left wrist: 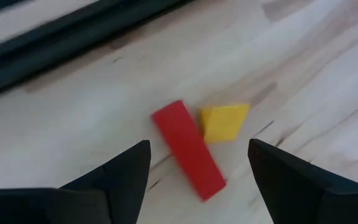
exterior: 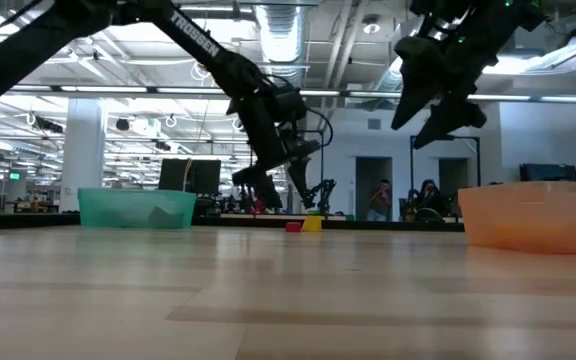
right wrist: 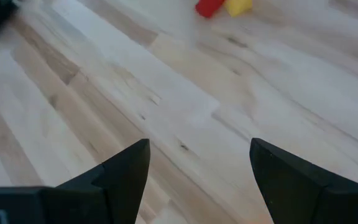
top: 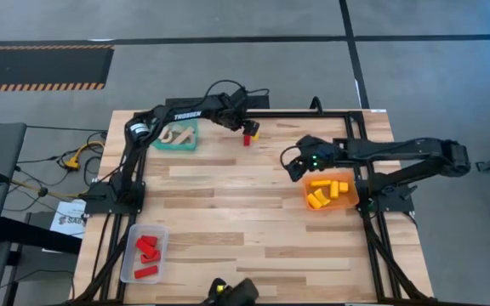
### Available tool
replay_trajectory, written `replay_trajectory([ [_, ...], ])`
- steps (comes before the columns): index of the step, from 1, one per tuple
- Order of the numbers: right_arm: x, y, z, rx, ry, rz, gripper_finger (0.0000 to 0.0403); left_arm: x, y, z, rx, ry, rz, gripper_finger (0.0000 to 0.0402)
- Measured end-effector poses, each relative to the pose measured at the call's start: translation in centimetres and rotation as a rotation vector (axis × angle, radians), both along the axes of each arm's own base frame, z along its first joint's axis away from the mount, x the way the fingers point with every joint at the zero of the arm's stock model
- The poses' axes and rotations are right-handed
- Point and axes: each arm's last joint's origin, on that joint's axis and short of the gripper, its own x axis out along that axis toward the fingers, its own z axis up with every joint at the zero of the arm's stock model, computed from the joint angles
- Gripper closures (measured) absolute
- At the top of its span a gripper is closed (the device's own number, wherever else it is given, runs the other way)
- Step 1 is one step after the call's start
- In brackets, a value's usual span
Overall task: Sort & place blocks by color
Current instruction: Put the red block into the transparent bin
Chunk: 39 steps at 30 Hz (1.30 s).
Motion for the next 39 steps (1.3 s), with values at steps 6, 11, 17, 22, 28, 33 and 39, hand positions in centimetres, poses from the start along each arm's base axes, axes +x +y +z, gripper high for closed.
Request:
replay_trajectory([
  [6,0.4,0.3,-0.7,0.019,0.032,0.034,0.0109,0.4,1.4,-2.0,-0.115,0.042,0.041,0.0141],
  [11,0.5,0.3,-0.6,0.010,0.028,0.051,0.0109,1.5,1.7,-3.4,-0.181,0.094,0.044,0.0141],
  [17,0.3,0.6,-0.4,-0.007,0.029,0.082,0.0109,2.0,1.9,-3.1,-0.146,0.170,0.059,0.0141],
  [22,0.3,1.3,-0.4,-0.013,0.040,0.130,0.0109,1.0,1.7,-2.8,-0.142,0.297,0.067,0.0150],
  [28,0.3,2.3,-0.5,-0.014,0.057,0.183,0.0109,-0.1,2.1,-2.9,-0.158,0.368,0.094,0.0170],
  [33,0.4,3.2,-0.5,-0.015,0.056,0.221,0.0109,-0.3,2.1,-3.0,-0.152,0.388,0.050,0.0184],
  [39,0.4,3.8,-0.5,-0.005,0.054,0.236,0.0109,-0.5,1.9,-3.7,-0.153,0.401,-0.020,0.0213],
])
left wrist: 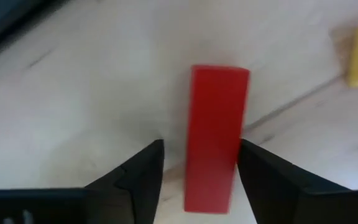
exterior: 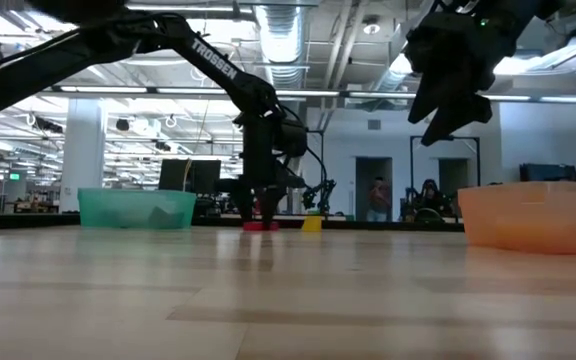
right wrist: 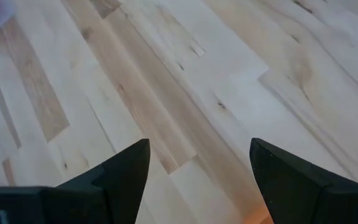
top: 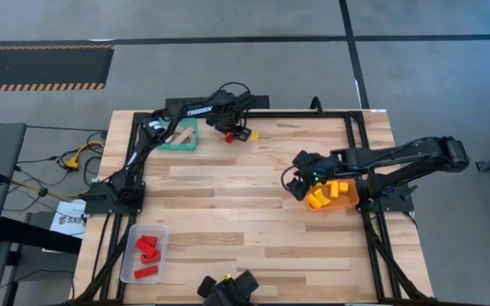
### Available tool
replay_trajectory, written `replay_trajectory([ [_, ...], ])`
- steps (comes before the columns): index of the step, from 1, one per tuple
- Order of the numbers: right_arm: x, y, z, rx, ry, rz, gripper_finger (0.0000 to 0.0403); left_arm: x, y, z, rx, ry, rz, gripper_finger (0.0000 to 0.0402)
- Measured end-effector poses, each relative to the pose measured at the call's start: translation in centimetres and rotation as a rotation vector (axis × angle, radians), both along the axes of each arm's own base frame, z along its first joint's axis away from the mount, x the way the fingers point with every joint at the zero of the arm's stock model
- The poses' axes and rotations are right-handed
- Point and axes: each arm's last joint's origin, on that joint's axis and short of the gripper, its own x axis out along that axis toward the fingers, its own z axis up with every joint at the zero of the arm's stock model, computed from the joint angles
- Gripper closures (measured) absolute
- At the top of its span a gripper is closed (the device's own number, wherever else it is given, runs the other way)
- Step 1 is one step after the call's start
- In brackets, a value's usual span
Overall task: Sort & place blocks by color
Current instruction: Put the red block into the transparent bin
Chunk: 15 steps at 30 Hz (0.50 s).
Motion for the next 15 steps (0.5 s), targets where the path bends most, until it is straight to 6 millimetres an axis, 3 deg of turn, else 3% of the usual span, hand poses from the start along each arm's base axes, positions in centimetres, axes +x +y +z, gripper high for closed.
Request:
replay_trajectory([
  [5,0.0,0.6,0.0,0.019,-0.008,0.001,0.0109,-0.2,0.0,-0.1,-0.032,-0.014,-0.007,0.0250],
  [10,0.0,1.2,0.0,0.008,-0.011,0.010,0.0109,-0.3,-0.4,-0.1,-0.040,0.013,-0.077,0.0329],
  [15,0.0,1.5,0.0,0.016,-0.014,0.013,0.0109,-0.2,-1.1,1.2,-0.032,-0.004,-0.111,0.0333],
])
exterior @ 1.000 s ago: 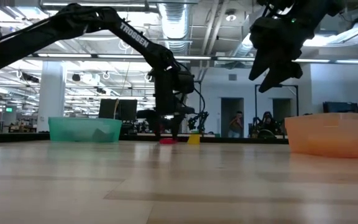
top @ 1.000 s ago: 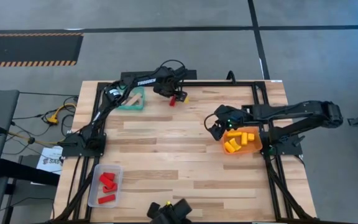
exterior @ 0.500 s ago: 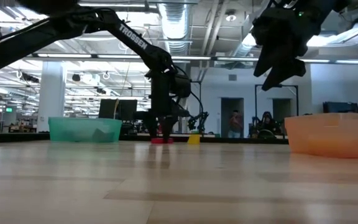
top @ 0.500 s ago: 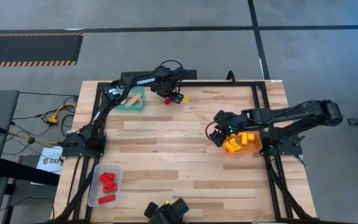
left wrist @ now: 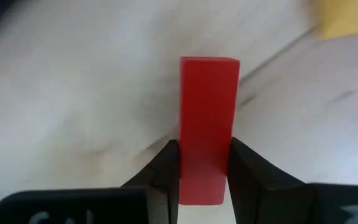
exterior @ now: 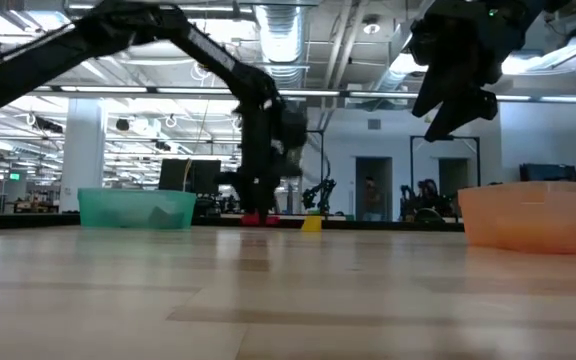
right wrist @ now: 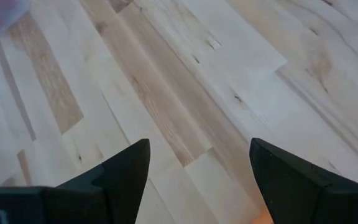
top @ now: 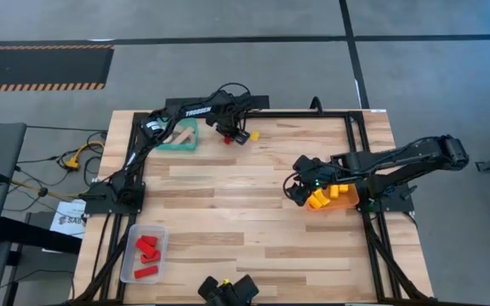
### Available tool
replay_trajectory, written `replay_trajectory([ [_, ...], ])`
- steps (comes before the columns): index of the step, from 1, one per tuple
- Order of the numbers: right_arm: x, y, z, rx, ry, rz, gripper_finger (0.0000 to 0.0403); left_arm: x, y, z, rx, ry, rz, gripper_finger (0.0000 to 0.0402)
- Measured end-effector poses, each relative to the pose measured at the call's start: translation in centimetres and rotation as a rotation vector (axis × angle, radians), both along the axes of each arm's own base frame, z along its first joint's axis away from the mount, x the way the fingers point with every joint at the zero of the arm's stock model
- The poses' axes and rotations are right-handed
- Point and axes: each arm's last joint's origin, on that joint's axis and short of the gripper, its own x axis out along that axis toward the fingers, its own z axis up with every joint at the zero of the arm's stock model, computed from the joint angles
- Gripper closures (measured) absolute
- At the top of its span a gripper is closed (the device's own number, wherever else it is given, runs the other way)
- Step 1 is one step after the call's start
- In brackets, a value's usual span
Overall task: Sort & place blocks by color
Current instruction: Put the red block into the transparent bin
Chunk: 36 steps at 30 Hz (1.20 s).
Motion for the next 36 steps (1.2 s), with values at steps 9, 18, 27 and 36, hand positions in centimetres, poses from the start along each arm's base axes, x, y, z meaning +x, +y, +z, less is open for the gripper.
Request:
replay_trajectory([
  [9,0.0,0.9,0.1,-0.003,-0.013,0.029,0.0109,-2.7,-5.0,12.9,0.140,-0.149,-0.141,0.0333],
  [18,0.5,1.3,0.6,-0.055,-0.083,0.095,0.0109,-9.5,-19.2,20.9,0.113,-0.141,-0.314,0.0333],
  [27,1.7,-1.0,1.7,-0.161,-0.215,0.155,0.0109,-19.5,-31.0,16.1,-0.264,-0.214,-0.160,0.0333],
  [36,1.7,-4.7,2.0,-0.145,-0.246,0.129,0.0109,-26.0,-36.7,9.0,-0.536,-0.063,0.095,0.0330],
])
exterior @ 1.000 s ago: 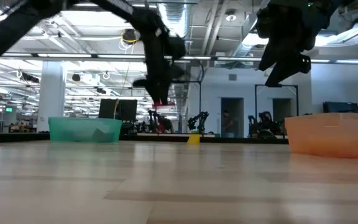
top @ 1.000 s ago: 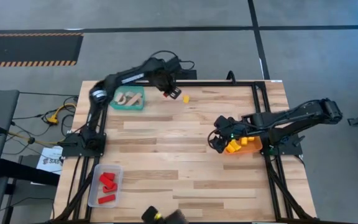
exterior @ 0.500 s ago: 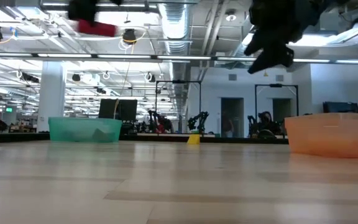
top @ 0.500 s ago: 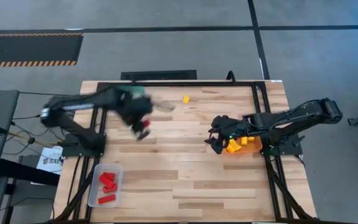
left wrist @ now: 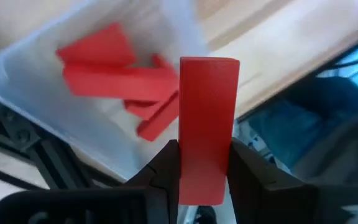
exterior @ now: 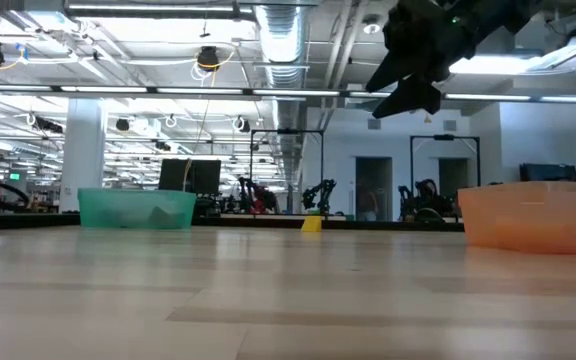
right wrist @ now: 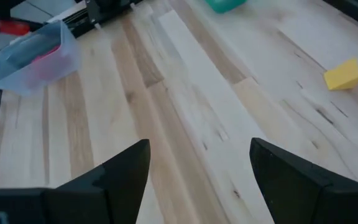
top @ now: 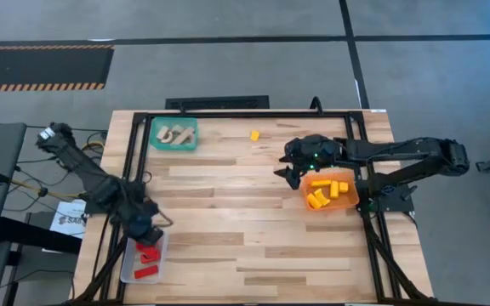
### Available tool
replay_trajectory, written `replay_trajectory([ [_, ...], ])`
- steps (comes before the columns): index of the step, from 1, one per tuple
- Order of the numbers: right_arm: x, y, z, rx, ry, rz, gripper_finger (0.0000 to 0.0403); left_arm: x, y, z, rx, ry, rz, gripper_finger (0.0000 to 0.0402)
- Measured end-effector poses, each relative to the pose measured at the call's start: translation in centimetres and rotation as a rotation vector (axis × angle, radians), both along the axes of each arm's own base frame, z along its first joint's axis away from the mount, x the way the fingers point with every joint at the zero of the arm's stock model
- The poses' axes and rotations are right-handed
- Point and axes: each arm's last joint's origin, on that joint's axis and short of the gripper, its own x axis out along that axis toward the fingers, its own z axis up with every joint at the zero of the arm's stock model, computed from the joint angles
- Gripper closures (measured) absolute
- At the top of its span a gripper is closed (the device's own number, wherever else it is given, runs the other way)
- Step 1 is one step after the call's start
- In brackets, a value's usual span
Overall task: Sort & place blocks by color
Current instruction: Put the red block into the transparent bin
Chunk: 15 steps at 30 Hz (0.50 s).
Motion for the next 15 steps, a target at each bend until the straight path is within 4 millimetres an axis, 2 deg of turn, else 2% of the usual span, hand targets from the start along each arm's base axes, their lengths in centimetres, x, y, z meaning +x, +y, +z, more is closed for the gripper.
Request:
replay_trajectory([
  [4,-0.1,-0.6,0.0,0.004,0.000,-0.017,0.0109,-1.0,-0.7,-2.6,0.001,0.065,0.027,0.0330],
  [7,-0.1,-0.6,0.0,0.001,0.000,-0.015,0.0109,-1.5,-0.7,-3.6,0.002,0.125,0.037,0.0330],
  [15,-0.1,-0.6,0.0,-0.001,0.002,-0.010,0.0109,-2.2,-0.7,-4.3,-0.060,0.380,0.180,0.0327],
])
